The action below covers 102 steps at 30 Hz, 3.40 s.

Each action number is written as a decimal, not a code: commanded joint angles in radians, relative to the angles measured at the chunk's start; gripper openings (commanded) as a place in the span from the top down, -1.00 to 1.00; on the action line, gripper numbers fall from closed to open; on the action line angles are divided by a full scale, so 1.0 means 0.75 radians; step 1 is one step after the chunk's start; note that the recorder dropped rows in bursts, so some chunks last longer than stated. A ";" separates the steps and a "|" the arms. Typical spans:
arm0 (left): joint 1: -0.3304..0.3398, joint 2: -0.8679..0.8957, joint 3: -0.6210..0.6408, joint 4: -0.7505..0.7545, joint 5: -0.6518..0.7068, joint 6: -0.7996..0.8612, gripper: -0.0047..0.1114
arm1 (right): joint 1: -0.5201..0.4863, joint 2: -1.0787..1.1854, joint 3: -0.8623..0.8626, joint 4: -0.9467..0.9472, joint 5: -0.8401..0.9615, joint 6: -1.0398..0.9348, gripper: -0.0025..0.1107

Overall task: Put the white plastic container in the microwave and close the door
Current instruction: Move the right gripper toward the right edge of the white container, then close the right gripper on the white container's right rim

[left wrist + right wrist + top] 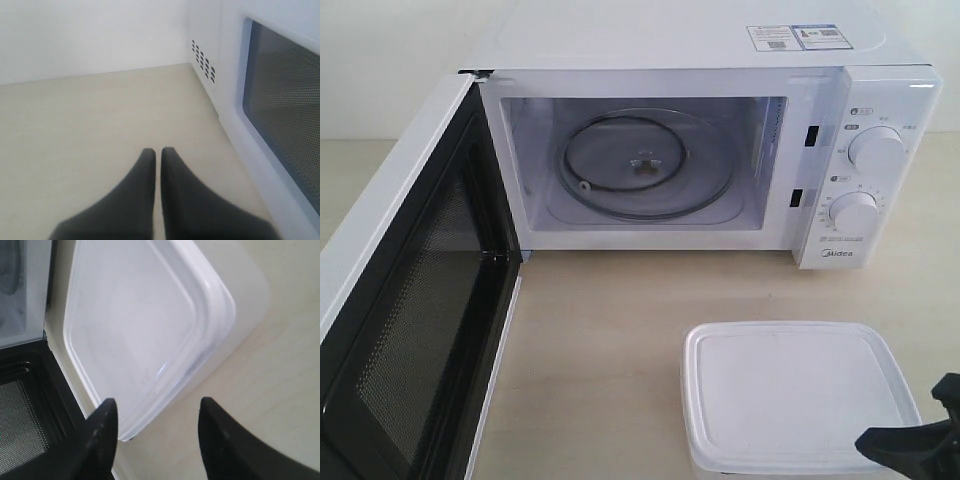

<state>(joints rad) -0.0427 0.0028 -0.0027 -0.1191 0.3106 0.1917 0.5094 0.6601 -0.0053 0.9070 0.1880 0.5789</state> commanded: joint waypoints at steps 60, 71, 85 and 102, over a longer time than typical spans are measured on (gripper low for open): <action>0.003 -0.004 0.004 -0.010 -0.001 -0.007 0.84 | 0.359 0.452 -0.165 -0.085 -0.393 0.171 0.11; 0.003 -0.004 0.004 -0.010 -0.001 -0.007 0.84 | 0.359 0.452 -0.054 -0.069 -0.470 0.266 0.11; 0.003 -0.004 0.004 -0.010 -0.001 -0.007 0.84 | 0.359 0.528 -0.047 -0.064 -0.551 0.368 0.11; 0.003 -0.004 0.004 -0.010 -0.001 -0.007 0.84 | 0.359 0.627 -0.140 -0.090 -0.637 0.415 0.11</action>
<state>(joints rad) -0.0427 0.0028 -0.0027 -0.1191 0.3106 0.1917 0.7773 1.1288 -0.0918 0.8467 -0.2766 0.8985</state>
